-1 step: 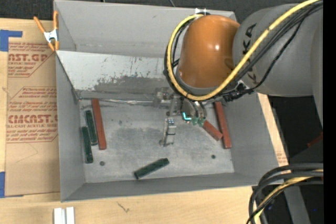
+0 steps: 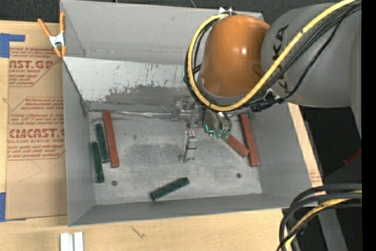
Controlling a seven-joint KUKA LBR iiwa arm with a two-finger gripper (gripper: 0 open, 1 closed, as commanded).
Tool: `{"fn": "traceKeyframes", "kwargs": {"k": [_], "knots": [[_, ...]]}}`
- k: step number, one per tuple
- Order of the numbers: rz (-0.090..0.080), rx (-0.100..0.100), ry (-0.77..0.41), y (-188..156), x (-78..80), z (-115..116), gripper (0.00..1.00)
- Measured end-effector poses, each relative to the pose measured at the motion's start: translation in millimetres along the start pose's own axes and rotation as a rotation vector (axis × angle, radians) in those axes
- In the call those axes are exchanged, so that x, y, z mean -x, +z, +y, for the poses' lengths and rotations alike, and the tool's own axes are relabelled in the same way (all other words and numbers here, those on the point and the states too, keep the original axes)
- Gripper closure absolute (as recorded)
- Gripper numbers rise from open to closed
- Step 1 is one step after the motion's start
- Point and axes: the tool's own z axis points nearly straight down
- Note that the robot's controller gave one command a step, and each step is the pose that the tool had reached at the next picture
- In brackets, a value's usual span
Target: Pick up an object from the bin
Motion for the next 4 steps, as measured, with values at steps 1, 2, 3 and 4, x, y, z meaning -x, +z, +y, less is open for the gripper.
{"fn": "traceKeyframes", "kwargs": {"k": [1,2,3,4], "knots": [[-0.005,-0.001,-0.085,34.7,-20.4,-5.3,0.0],[-0.003,0.0,-0.09,101.0,-46.0,-19.1,0.0],[0.002,0.0,-0.208,129.6,-52.4,-0.9,1.0],[0.002,0.0,-0.208,129.7,-52.4,-1.0,1.0]]}}
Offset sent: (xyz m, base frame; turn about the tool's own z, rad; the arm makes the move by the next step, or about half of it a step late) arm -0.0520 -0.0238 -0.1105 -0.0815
